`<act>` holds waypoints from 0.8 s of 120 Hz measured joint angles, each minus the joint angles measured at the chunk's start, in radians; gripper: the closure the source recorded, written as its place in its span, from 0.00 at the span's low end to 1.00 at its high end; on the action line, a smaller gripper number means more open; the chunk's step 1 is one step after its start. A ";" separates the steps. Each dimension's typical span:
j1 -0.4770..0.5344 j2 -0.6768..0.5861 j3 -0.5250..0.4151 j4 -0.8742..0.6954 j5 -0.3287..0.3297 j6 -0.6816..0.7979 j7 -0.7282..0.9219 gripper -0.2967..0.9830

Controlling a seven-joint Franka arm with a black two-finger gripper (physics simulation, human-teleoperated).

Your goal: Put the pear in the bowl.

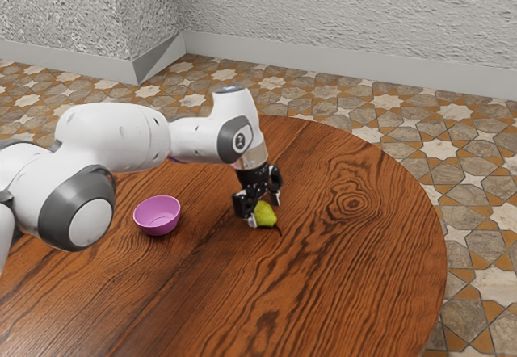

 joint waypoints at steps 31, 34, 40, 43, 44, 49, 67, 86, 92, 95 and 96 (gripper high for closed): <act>0.001 0.003 -0.001 -0.002 0.002 0.005 -0.011 0.23; 0.001 0.003 0.000 -0.002 0.002 0.005 -0.011 0.23; 0.001 0.003 0.003 -0.002 0.002 0.005 -0.013 0.23; 0.001 0.003 0.004 -0.001 0.003 0.005 -0.013 0.23; 0.001 0.003 0.005 -0.001 0.003 0.005 -0.014 0.23; 0.001 0.002 0.006 0.000 0.003 0.006 -0.015 0.23; 0.003 0.002 0.006 -0.001 0.003 0.006 -0.018 0.23; 0.006 0.002 0.008 -0.001 0.003 0.007 -0.020 0.23; 0.007 0.002 0.007 0.000 0.003 0.007 -0.021 0.24; 0.008 0.002 0.007 0.000 0.003 0.007 -0.021 0.25; 0.008 0.002 0.006 0.000 0.004 0.007 -0.021 0.26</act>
